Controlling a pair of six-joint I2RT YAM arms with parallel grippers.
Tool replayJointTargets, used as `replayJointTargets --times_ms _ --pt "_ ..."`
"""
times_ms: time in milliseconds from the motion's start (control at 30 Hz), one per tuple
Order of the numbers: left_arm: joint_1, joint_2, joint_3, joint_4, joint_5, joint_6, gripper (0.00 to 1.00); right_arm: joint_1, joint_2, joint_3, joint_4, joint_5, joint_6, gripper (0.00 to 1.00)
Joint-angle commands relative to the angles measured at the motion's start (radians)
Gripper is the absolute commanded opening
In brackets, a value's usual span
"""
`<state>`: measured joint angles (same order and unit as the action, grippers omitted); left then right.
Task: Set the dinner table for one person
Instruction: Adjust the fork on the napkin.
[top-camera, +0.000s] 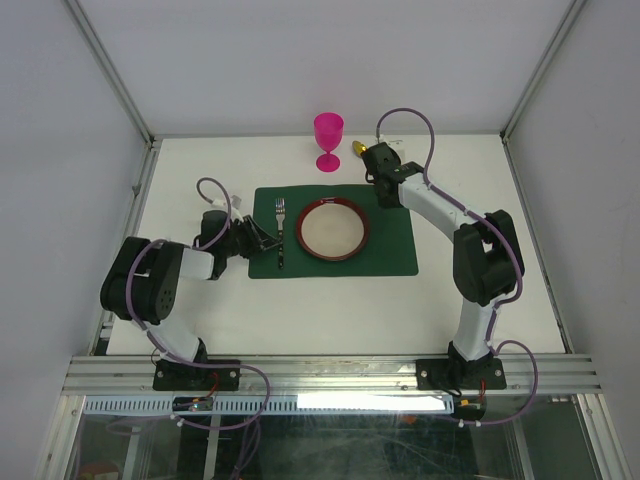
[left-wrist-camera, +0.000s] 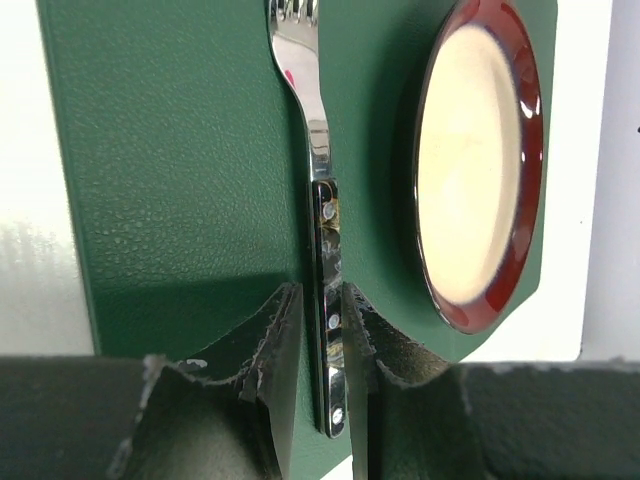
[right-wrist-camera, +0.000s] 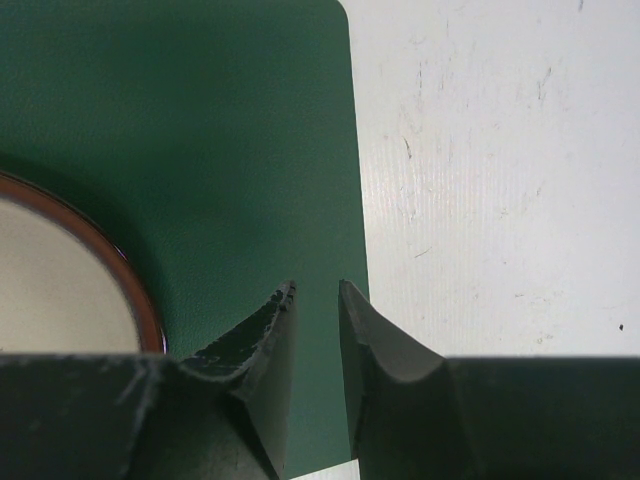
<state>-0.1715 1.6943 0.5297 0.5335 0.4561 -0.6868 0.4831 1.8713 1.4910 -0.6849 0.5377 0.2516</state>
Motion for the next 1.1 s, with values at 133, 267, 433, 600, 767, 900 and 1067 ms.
replayJointTargets --times_ms 133,267,433,600,767,900,1067 --pt "-0.002 -0.194 0.079 -0.207 -0.143 0.133 0.25 0.002 -0.035 0.006 0.030 0.018 -0.012 0.26" --pt "-0.008 -0.205 0.093 -0.201 -0.107 0.115 0.26 0.002 -0.041 0.009 0.028 0.019 -0.016 0.26" --pt "-0.049 -0.180 0.090 -0.136 -0.063 0.068 0.26 0.002 -0.044 0.006 0.022 0.014 -0.011 0.26" --pt "-0.138 -0.165 0.086 -0.121 -0.090 0.044 0.26 0.002 -0.049 0.006 0.020 0.007 -0.003 0.26" --pt "-0.166 -0.156 0.059 -0.120 -0.121 0.035 0.25 0.003 -0.056 0.000 0.017 0.005 0.001 0.26" --pt "-0.176 -0.171 0.059 -0.197 -0.208 0.064 0.25 0.004 -0.066 -0.009 0.018 0.003 0.005 0.26" --pt "-0.188 -0.195 0.078 -0.304 -0.305 0.108 0.25 0.004 -0.069 -0.017 0.020 0.005 0.007 0.26"
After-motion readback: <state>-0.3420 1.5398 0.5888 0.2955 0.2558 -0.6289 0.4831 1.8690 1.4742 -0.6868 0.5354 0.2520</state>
